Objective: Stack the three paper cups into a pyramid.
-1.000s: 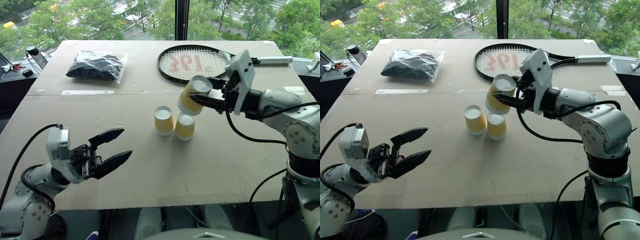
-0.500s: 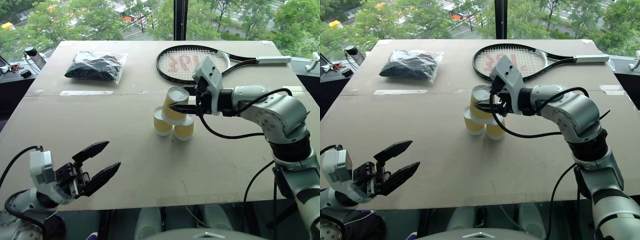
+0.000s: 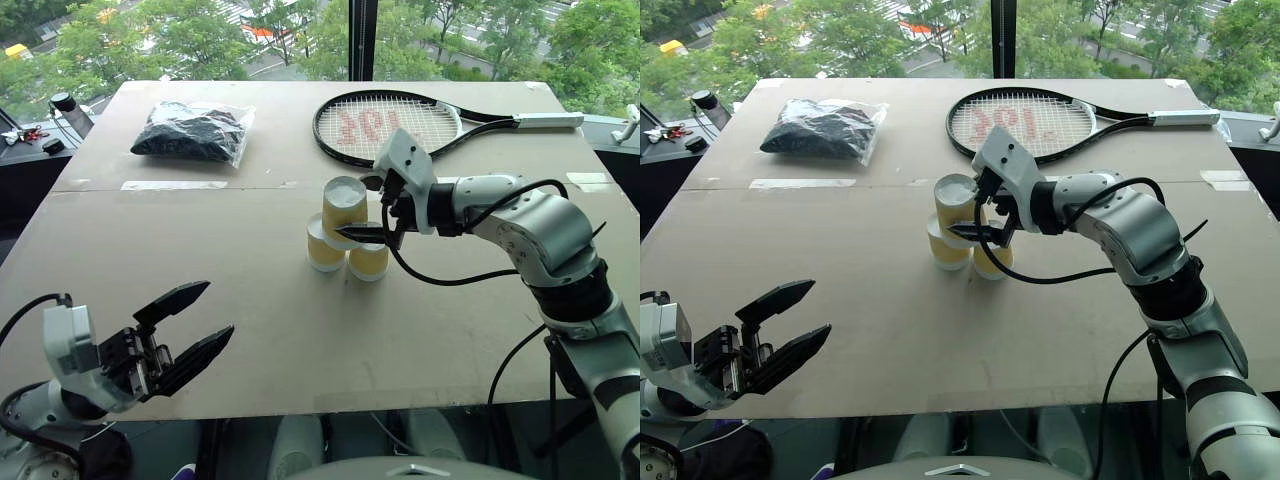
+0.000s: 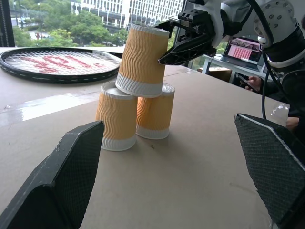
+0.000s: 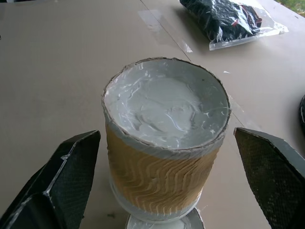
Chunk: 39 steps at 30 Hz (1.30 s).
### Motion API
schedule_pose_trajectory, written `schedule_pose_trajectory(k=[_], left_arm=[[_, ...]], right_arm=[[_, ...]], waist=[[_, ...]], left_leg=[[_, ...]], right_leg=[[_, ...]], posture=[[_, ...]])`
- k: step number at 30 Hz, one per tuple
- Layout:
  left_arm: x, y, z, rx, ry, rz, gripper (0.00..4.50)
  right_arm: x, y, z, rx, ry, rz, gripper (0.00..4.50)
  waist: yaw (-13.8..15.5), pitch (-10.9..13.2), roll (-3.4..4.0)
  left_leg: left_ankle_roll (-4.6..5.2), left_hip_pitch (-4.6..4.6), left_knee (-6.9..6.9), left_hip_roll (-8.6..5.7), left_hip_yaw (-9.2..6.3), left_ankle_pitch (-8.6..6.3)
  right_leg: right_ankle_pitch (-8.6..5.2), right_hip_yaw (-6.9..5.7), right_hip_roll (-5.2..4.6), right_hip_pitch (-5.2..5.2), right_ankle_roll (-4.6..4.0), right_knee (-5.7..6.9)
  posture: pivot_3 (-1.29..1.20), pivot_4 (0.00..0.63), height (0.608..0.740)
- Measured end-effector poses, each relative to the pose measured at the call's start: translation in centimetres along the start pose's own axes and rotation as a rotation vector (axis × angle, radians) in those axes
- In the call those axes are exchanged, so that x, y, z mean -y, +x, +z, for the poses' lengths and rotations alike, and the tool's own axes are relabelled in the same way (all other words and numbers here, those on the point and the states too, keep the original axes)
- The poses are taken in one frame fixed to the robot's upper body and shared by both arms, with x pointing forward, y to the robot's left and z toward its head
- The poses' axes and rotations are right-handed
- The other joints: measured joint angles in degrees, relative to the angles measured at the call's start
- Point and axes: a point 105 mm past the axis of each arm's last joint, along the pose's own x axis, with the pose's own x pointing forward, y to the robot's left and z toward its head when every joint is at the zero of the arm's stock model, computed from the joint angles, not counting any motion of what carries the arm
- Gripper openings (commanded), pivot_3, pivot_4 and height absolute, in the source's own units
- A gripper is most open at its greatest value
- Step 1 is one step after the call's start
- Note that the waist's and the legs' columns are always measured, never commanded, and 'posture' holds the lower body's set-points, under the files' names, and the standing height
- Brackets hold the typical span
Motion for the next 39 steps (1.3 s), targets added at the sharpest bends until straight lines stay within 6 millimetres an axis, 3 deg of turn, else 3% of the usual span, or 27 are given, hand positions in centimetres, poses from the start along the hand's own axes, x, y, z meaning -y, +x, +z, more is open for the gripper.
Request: schedule_pose_trajectory(k=[6,10,18,25,28,33,37,39], left_arm=[[-0.9,0.4,0.8,0.035,-0.003,-0.019,4.5],[-1.0,0.8,1.4,0.066,-0.005,-0.04,4.5],[-1.4,2.7,2.9,0.152,-0.009,-0.089,4.5],[-1.4,4.2,3.4,0.195,-0.021,-0.13,4.5],[-1.1,4.7,2.7,0.172,-0.049,-0.146,4.5],[-1.9,4.9,-0.6,0.022,-0.087,-0.048,4.5],[-3.1,4.2,-2.1,-0.076,-0.078,0.044,4.5],[-3.7,3.4,-3.0,-0.157,-0.076,0.089,4.5]], right_arm=[[0.4,-1.0,0.9,0.036,-0.038,-0.034,4.48],[0.9,-2.8,1.3,0.077,-0.054,-0.068,4.48],[2.0,-7.1,-0.7,0.106,-0.016,-0.146,4.48],[2.2,-10.9,-4.6,0.089,0.026,-0.244,4.48],[1.9,-12.3,-6.2,0.081,0.05,-0.295,4.48],[-0.7,-14.6,-12.3,-0.021,0.179,-0.343,4.48],[-3.6,-17.4,-15.3,-0.068,0.195,-0.366,4.48],[-4.7,-18.5,-15.7,-0.061,0.18,-0.37,4.48]], waist=[[0.1,0.0,0.0],[0.2,0.0,-0.01],[0.0,0.0,-0.01],[0.2,0.0,-0.03],[0.3,0.0,-0.03],[0.9,0.0,-0.06],[0.9,0.0,-0.05],[0.4,0.0,-0.05]], left_leg=[[0.0,-0.01,0.0,0.01,0.0,0.0],[0.0,-0.02,0.0,0.0,0.0,0.0],[0.0,0.01,-0.01,0.0,-0.02,0.0],[-0.01,0.03,-0.02,-0.03,-0.05,0.0],[-0.01,0.06,-0.04,-0.04,-0.05,0.0],[-0.01,0.04,-0.06,-0.22,-0.08,0.0],[-0.01,0.18,-0.06,-0.22,-0.12,0.01],[-0.01,0.23,-0.06,-0.21,-0.1,0.01]], right_leg=[[0.0,-0.01,-0.01,0.0,0.0,-0.03],[0.0,-0.01,-0.02,0.01,0.0,-0.03],[0.0,0.03,0.02,0.03,0.01,-0.02],[0.01,0.1,0.03,0.1,0.02,-0.08],[0.0,0.16,0.04,0.12,0.03,-0.09],[-0.01,0.19,0.03,0.14,0.04,-0.14],[-0.01,0.18,0.05,0.24,0.05,-0.13],[-0.01,0.18,0.08,0.25,0.05,-0.11]], posture=[[0.0,0.15,0.74],[0.0,0.15,0.74],[0.0,0.15,0.74],[0.0,0.15,0.74],[0.0,0.15,0.74],[0.0,0.15,0.74],[0.0,0.15,0.74],[0.0,0.15,0.74]])
